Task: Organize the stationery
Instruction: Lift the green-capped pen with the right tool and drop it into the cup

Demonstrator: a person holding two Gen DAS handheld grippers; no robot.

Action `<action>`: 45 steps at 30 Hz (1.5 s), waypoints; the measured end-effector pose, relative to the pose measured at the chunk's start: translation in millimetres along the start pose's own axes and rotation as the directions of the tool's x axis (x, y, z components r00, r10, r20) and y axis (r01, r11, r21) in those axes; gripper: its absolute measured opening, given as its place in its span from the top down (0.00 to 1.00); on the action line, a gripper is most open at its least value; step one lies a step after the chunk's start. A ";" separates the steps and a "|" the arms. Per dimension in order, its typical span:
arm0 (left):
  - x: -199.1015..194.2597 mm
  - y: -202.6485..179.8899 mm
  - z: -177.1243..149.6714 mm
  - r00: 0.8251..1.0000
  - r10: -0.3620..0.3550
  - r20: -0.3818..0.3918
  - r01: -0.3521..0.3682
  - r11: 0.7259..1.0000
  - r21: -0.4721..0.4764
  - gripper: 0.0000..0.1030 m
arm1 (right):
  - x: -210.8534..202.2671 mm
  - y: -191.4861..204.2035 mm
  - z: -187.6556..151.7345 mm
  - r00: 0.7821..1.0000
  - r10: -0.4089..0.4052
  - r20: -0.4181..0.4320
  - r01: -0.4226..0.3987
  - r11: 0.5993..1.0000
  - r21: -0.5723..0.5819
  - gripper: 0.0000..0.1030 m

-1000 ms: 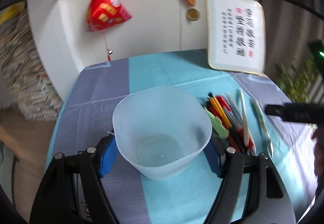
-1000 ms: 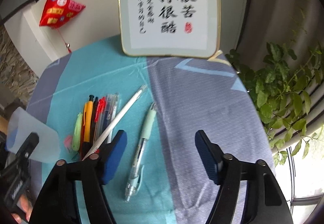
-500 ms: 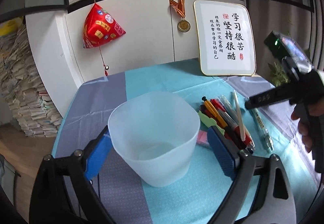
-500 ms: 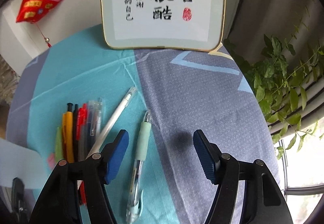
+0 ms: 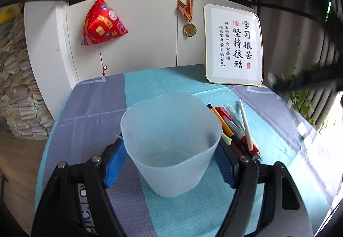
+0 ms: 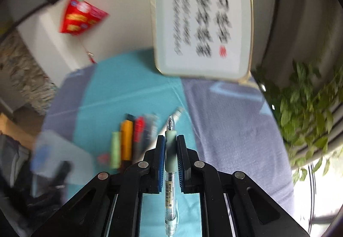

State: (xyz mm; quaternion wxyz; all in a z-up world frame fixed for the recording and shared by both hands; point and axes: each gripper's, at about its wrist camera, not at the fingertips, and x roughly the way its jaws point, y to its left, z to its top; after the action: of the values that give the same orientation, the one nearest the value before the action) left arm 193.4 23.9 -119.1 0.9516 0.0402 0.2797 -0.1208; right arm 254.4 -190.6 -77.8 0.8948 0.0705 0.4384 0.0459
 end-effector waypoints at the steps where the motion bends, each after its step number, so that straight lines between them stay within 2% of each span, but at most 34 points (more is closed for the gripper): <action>1: -0.3 -2.5 -1.2 1.000 0.004 0.004 -0.004 1.000 0.015 0.29 | -10.6 5.6 2.9 0.999 0.022 0.027 -0.021 1.000 -0.014 0.89; 4: -0.9 -3.4 -2.7 1.000 0.000 0.013 -0.001 1.000 0.031 0.29 | -43.6 21.1 8.8 0.990 0.092 0.107 -0.087 0.995 -0.055 0.89; 6: -1.6 -1.1 -3.0 1.000 -0.024 0.014 0.023 0.999 0.022 0.29 | -64.6 37.8 16.3 0.973 0.167 0.159 -0.153 0.984 -0.096 0.89; 9: -2.4 3.4 -3.3 0.999 -0.039 0.017 0.039 0.999 -0.004 0.29 | -74.1 58.2 26.4 0.947 0.255 0.196 -0.229 0.963 -0.144 0.89; 14: -2.6 -0.3 -3.4 0.999 -0.035 0.017 0.035 0.999 0.005 0.29 | -48.8 106.7 40.6 0.924 0.352 0.149 -0.316 0.923 -0.218 0.89; 20: -2.0 -0.4 -3.0 0.999 -0.036 0.014 0.036 0.999 0.008 0.29 | -31.0 142.4 47.7 0.890 0.427 0.162 -0.377 0.887 -0.266 0.90; 23: -1.8 0.2 -2.9 0.999 -0.036 0.014 0.036 0.999 0.007 0.29 | -14.2 149.7 43.3 0.889 0.429 0.162 -0.375 0.883 -0.283 0.90; 26: -2.0 -0.5 -3.3 0.999 -0.034 0.014 0.034 0.999 0.009 0.29 | -5.0 146.3 33.5 0.905 0.399 0.147 -0.347 0.893 -0.286 0.89; 32: -1.5 -1.0 -3.6 1.000 -0.012 0.013 0.011 1.000 0.018 0.29 | -1.7 119.0 8.3 0.925 0.357 0.127 -0.316 0.912 -0.261 0.89; 35: -1.8 -2.4 -4.3 1.000 0.006 0.017 -0.006 0.999 0.033 0.29 | -4.0 107.2 0.4 0.919 0.379 0.113 -0.345 0.909 -0.235 0.89; 39: -2.4 0.8 -6.7 0.999 0.027 0.028 -0.028 0.999 0.042 0.29 | -6.3 110.8 -3.2 0.919 0.379 0.103 -0.343 0.902 -0.261 0.89; 45: 0.4 6.5 -6.9 1.000 0.006 0.014 -0.007 1.000 0.015 0.29 | 2.1 111.1 -4.7 0.917 0.396 0.047 -0.374 0.896 -0.240 0.89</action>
State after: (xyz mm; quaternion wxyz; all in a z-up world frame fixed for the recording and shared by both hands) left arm 191.8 31.1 -125.0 0.9536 0.0474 0.2720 -0.1201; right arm 249.8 -80.4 -63.8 0.8899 0.0557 0.3648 0.2682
